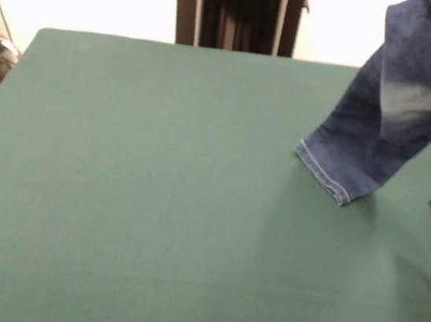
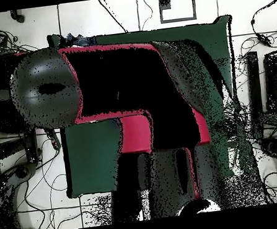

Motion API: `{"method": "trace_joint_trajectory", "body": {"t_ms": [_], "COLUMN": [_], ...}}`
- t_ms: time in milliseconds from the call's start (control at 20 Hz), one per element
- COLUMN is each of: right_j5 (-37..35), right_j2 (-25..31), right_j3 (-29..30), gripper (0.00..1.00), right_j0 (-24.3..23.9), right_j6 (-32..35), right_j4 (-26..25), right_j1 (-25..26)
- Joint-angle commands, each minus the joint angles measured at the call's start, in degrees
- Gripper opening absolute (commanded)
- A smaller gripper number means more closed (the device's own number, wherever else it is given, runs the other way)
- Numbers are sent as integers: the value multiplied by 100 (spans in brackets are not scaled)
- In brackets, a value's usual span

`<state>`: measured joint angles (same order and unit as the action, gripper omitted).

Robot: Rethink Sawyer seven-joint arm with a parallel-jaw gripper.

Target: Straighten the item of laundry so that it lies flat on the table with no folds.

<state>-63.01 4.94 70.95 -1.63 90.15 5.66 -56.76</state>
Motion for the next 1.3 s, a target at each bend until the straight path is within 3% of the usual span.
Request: {"method": "trace_joint_trajectory", "body": {"t_ms": [50,400,750,1000,1300], "right_j5": [-454,-177,-328,-643,-1227], "right_j2": [385,523,821,1244,1657], "right_j3": [128,1145,2057,2119,1651], "gripper": [0,0,0,0,0], "right_j0": [-25,-457,-945,-1275,-1651], "right_j6": [643,-304,-1247,-1383,-1219], "right_j4": [282,822,1159,1339,1184], "right_j1": [-23,-514,-434,-24,451]}}
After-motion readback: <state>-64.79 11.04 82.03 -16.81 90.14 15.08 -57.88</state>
